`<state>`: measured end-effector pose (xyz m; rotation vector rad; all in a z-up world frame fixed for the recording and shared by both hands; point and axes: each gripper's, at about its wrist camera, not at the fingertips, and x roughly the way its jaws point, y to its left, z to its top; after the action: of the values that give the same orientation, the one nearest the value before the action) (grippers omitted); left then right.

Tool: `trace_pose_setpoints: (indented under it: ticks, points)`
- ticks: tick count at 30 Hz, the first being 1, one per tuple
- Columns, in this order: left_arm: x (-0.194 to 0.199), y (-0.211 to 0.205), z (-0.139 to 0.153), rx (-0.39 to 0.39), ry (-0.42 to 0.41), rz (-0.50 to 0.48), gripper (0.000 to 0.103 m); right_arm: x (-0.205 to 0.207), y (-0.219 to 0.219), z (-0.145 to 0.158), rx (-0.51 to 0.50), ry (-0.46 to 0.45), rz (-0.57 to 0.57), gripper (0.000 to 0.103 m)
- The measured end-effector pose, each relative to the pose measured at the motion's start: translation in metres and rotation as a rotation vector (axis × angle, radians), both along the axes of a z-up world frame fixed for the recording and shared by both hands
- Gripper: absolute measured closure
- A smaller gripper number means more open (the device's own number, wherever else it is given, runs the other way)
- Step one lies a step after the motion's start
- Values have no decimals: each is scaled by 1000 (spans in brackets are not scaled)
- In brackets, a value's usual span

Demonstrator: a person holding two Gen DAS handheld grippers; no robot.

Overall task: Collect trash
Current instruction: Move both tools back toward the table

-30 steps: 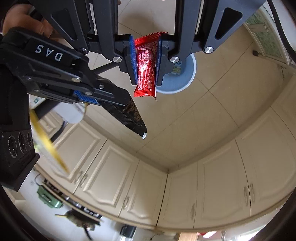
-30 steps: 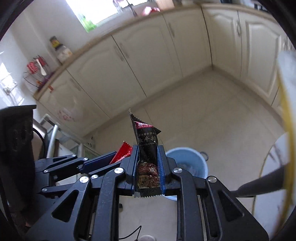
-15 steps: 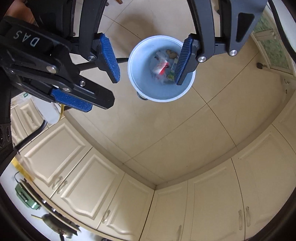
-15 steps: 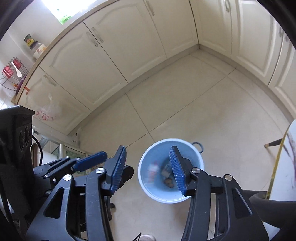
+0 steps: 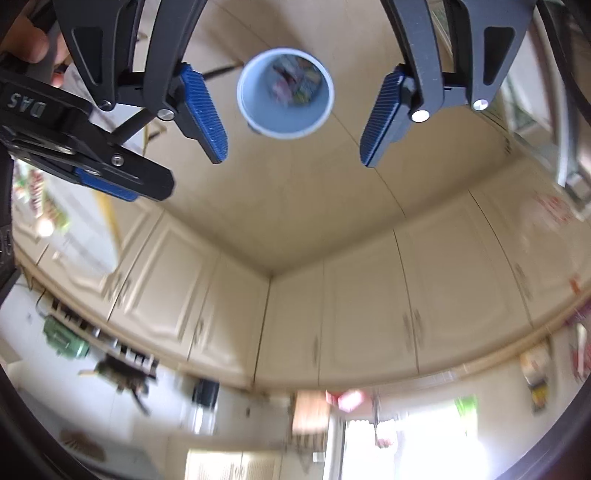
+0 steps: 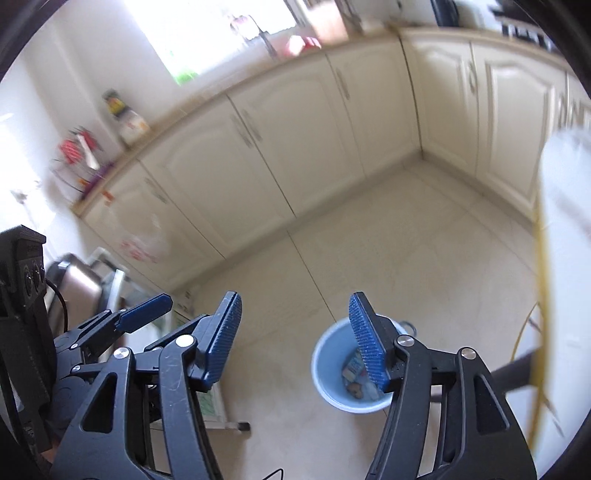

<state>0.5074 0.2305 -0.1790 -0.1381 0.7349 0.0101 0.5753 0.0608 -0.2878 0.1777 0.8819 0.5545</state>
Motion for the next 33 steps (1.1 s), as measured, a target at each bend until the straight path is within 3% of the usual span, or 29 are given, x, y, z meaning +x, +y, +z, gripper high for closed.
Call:
trace_pose_setpoints:
  ticks: [4,8,10,11,15,23,33]
  points:
    - [-50,-32,58,65,-144,23,14,-59,-19,74,-9,-169,-31,26]
    - [-100,-68,102,90,-271,16,7,-124,-56,139,-54,-331,-109,11]
    - [-126,-84,113,110,-317,17,1,-153,-75,164,-69,-392,-160,8]
    - [-138,-93,121,114,-343,9,1,-168,-83,177,-78,-418,-184,1]
    - [-185,-133,140,104,-429,-10,1,-228,-108,221,-128,-526,-274,0]
    - [-308,-159,128,94,-559,-46,1,-324,-141,279,-196,-656,-410,0]
    - [-458,-158,87,99,-665,-74,1,-396,-170,307,-226,-737,-506,0]
